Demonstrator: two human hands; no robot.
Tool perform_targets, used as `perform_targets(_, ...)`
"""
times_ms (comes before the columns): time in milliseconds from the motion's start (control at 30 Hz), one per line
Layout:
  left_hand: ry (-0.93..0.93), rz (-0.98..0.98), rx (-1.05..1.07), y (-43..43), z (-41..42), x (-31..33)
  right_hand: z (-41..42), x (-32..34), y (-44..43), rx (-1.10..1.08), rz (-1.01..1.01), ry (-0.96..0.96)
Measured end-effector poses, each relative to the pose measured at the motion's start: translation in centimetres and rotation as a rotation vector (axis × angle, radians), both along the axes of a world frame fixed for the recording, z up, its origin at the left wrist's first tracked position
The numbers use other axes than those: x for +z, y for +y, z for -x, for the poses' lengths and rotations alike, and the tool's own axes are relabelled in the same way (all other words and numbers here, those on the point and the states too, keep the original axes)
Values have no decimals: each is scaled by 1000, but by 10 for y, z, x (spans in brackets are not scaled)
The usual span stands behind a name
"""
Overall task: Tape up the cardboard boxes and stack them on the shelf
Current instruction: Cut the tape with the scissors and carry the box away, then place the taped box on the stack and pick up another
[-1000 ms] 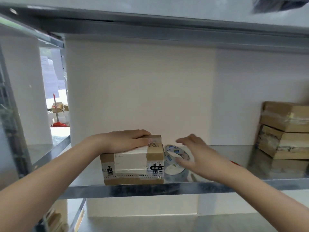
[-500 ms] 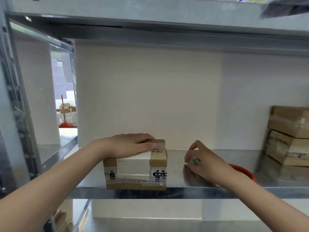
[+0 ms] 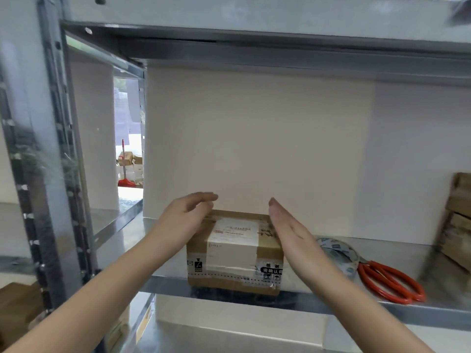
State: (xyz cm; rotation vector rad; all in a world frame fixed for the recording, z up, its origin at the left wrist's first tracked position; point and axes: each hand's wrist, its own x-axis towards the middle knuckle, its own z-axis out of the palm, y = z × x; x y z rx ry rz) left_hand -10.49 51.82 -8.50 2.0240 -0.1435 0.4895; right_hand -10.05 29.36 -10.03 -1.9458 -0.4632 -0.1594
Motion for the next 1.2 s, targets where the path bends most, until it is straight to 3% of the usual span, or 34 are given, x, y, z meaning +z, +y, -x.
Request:
perform_targets(167,130,489,-129,-4,16,-41,12,-19,35,6,-366,204)
perform_targets(233,176,544,-116,-6,18,-41,13,-19,36,1,-431,267)
perform_targets(467,201,588,-90,-4,72,-39,52,-20,40,16,-414,278)
perform_targets(633,111,759,33,18,144,-82,122,-90,52,128,-302,277)
perform_targets(800,244,682,147,37,150,-184,119,-181,77,98,-208,419)
perform_targets(933,392,535,106,44,112,-272,83,-244,80,51,9,500)
perform_targets(1200,539,431,-4,41,13,-336,-9,-311,79,-92,230,511)
